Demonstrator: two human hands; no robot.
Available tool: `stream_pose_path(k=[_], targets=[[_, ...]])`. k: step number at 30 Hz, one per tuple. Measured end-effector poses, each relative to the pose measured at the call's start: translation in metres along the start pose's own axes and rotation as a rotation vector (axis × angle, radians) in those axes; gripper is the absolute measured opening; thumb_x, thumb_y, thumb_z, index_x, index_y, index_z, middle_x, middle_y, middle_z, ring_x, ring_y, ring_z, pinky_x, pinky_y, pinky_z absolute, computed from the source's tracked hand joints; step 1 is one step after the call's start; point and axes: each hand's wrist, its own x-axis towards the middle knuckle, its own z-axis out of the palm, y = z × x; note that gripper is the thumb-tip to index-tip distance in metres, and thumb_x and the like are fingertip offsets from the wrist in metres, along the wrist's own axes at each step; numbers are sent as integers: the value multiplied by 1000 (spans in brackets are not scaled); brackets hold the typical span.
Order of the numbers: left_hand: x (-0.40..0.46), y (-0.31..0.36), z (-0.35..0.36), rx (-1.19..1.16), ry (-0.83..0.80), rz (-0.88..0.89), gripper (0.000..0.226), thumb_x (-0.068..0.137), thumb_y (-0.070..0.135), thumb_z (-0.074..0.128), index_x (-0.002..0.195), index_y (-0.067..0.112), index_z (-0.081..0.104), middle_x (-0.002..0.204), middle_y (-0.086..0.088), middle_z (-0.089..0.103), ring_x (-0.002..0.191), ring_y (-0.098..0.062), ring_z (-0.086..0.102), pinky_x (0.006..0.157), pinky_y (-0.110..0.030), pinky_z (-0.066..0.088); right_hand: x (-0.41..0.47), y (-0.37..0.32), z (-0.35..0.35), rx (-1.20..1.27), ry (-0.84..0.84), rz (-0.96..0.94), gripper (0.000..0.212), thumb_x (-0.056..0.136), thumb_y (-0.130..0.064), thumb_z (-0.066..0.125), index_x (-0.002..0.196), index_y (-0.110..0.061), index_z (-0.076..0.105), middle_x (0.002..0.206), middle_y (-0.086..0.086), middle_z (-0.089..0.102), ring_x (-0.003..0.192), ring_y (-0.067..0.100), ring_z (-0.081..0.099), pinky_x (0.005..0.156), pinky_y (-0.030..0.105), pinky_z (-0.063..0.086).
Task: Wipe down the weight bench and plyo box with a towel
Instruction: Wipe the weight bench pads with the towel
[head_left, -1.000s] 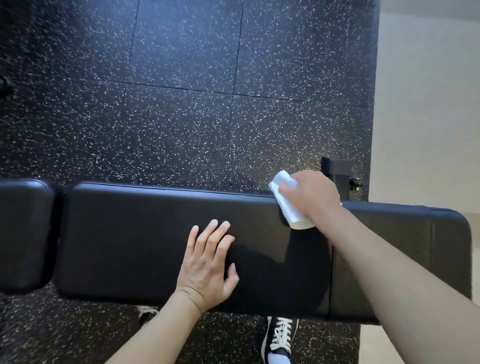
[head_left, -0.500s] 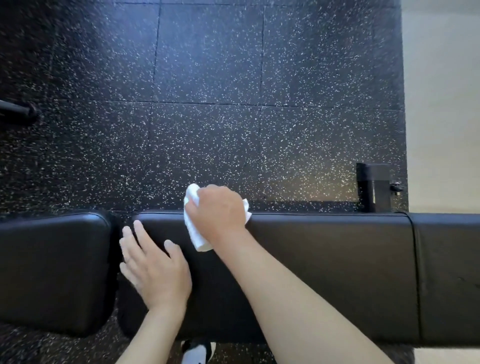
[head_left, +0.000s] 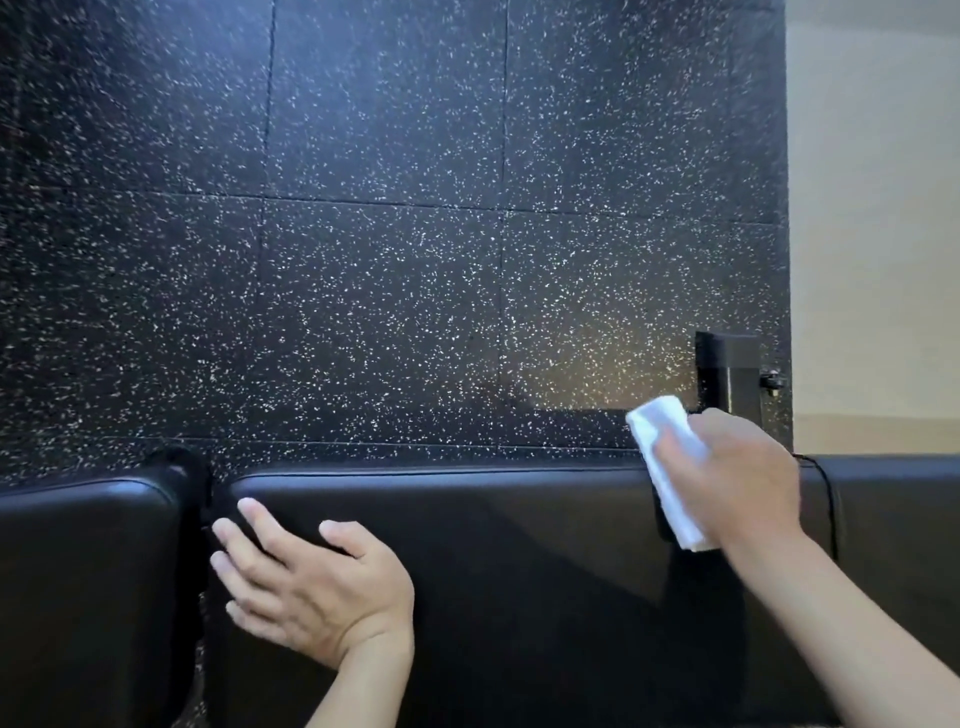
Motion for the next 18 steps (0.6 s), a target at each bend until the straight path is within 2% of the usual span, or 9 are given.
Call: stream_pose_path(k=[2, 4, 7, 10, 13, 15, 16, 18], targets=[[0, 0, 0, 11, 0, 6, 77, 91, 32, 41, 165, 18, 24, 174, -10, 21, 160, -37, 18, 125, -63, 15, -6, -39, 10, -60, -62, -132, 35, 94, -40, 49, 73, -12, 54, 73, 1, 58, 77, 33, 60, 66, 37, 48], [3, 2, 2, 17, 5, 17, 77, 92, 32, 41, 165, 17, 24, 174, -10, 21, 160, -37, 19, 125, -63, 16, -14, -97, 26, -34, -136, -284, 30, 96, -34, 48, 78, -11, 55, 76, 2, 58, 81, 33, 62, 71, 38, 51], [6, 6, 4, 50, 14, 8, 77, 91, 30, 42, 165, 17, 25, 173, -10, 22, 159, -37, 20, 125, -62, 18, -29, -176, 54, 29, -173, -498, 30, 97, -39, 43, 77, -19, 47, 72, -2, 44, 77, 31, 55, 65, 37, 37], [5, 3, 1, 81, 19, 2, 78, 91, 30, 43, 165, 17, 25, 173, -9, 23, 159, -36, 21, 125, -61, 18, -37, -203, 71, 74, -190, -532, 28, 99, -41, 47, 80, -21, 54, 77, -1, 46, 76, 29, 48, 65, 37, 32], [3, 0, 0, 99, 29, 12, 77, 92, 29, 44, 165, 17, 25, 173, -10, 23, 159, -35, 21, 125, -60, 19, -39, -184, 66, 99, -182, -555, 25, 96, -36, 49, 78, -20, 49, 73, -3, 51, 74, 30, 59, 59, 32, 35], [3, -1, 0, 108, 29, 10, 76, 93, 29, 43, 166, 17, 24, 174, -10, 22, 160, -35, 20, 125, -61, 18, -30, -146, 54, 73, -177, -538, 21, 94, -31, 52, 79, -17, 45, 68, -3, 54, 69, 33, 61, 62, 34, 48], [2, -1, 0, 111, 26, 7, 75, 94, 29, 43, 166, 17, 24, 174, -10, 21, 160, -35, 20, 125, -61, 18, -20, -118, 47, 60, -183, -466, 23, 94, -32, 52, 79, -16, 46, 70, -2, 56, 71, 33, 61, 65, 37, 52], [0, 0, -2, 110, 18, 9, 75, 94, 29, 43, 166, 18, 22, 174, -10, 20, 160, -35, 18, 126, -61, 17, 1, -52, 27, 38, -183, -231, 33, 93, -44, 48, 78, -15, 55, 76, -3, 60, 80, 30, 60, 70, 36, 48]])
